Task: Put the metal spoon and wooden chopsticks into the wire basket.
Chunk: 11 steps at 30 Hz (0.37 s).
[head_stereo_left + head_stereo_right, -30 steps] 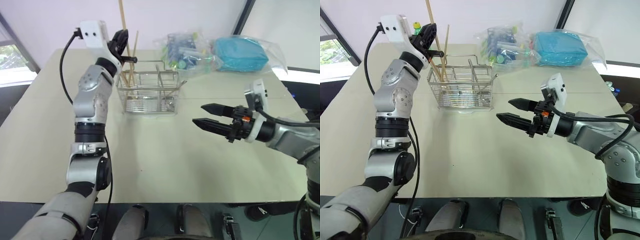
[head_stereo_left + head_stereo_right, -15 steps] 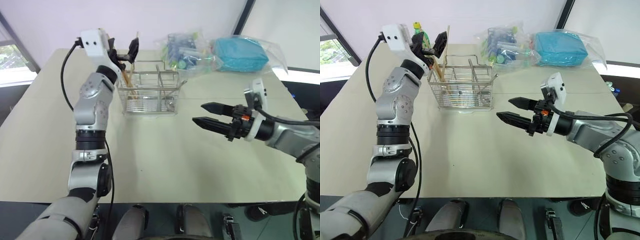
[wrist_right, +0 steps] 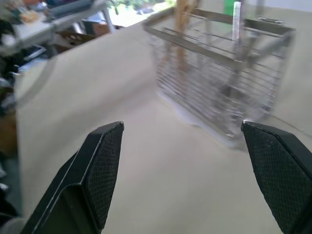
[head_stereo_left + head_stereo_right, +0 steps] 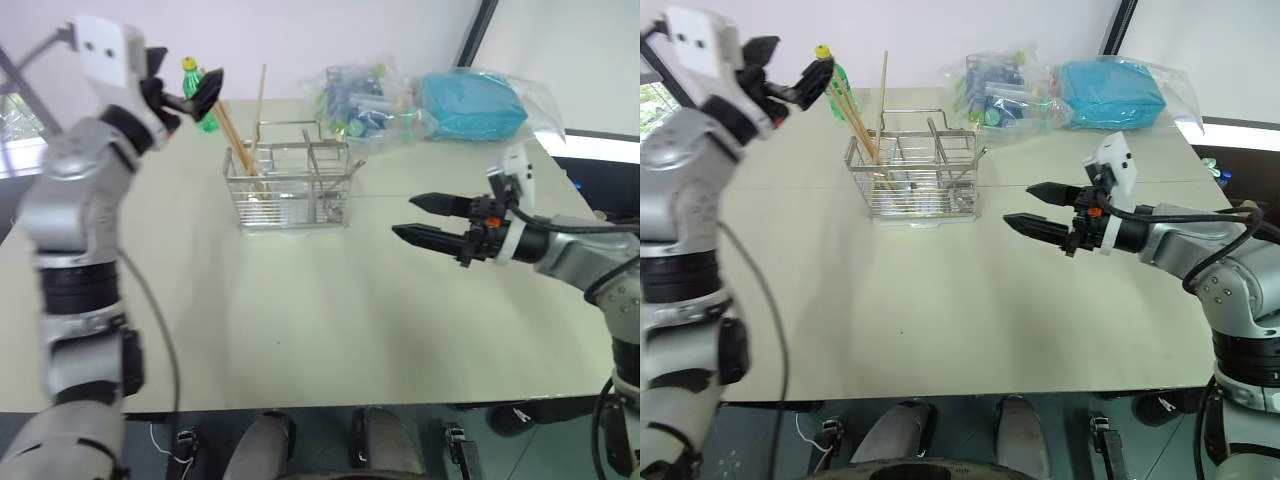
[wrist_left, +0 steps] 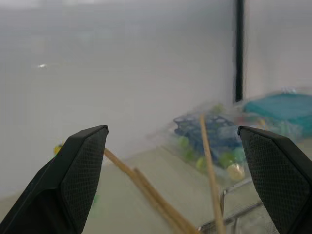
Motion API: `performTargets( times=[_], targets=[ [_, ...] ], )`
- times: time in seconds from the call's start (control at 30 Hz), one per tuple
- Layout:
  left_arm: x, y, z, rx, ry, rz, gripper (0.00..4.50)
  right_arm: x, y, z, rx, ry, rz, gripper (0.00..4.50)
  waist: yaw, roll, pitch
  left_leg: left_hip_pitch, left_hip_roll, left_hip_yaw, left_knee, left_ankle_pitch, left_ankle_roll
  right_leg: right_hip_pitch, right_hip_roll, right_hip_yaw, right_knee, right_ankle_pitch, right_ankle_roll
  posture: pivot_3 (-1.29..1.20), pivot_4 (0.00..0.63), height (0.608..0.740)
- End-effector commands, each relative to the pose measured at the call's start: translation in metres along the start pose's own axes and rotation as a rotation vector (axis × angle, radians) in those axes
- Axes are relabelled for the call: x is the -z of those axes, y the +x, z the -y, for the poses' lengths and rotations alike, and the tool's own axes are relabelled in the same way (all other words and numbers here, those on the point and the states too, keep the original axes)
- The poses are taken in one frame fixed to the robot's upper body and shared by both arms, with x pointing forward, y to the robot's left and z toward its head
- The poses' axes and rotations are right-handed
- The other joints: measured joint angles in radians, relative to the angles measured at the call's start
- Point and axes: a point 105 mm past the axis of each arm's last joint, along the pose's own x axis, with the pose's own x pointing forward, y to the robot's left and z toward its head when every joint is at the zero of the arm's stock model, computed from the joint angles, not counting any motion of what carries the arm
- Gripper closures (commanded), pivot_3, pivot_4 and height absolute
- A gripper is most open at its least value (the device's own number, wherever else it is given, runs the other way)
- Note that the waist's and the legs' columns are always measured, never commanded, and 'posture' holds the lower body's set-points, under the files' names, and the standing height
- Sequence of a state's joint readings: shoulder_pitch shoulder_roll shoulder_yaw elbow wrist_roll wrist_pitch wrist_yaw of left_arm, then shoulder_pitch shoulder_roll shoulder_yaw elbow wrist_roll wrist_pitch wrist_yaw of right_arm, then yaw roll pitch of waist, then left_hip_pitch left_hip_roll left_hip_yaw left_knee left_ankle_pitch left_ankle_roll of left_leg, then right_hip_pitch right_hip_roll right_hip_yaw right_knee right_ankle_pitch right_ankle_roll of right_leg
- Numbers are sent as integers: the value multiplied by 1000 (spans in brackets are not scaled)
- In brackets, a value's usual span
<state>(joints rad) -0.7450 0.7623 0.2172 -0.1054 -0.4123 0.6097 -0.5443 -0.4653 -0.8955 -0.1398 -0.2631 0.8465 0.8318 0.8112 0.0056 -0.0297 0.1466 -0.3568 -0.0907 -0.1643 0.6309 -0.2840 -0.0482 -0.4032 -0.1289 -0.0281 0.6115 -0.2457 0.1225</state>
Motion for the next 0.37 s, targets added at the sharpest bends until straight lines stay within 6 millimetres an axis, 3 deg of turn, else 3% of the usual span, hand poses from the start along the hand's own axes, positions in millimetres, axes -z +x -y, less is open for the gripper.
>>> performTargets(
  times=[0.03, 0.23, 0.37],
  targets=[
    [4, -30, 3, 127, 61, -91, 17, -5, -6, 7, -5, -80, -17, 506, -1, 1, 1, 0, 0, 0, 0, -1, 2, 0, 0, 0, -1, 0, 0, 0, 150, 696],
    [27, -87, 5, 246, 89, -276, 17, 6, -6, 21, -4, -107, -62, 506, -2, 2, 2, -1, 1, -2, 0, -3, 6, -1, 0, 1, -1, 0, 0, 0, 150, 696],
    [36, -105, 7, 248, 100, -337, 17, 12, 1, 22, -20, -109, -71, 506, 7, 4, 3, 0, 1, -2, 0, -4, 7, 0, -1, 1, -1, 0, -1, 0, 150, 696]
  ],
)
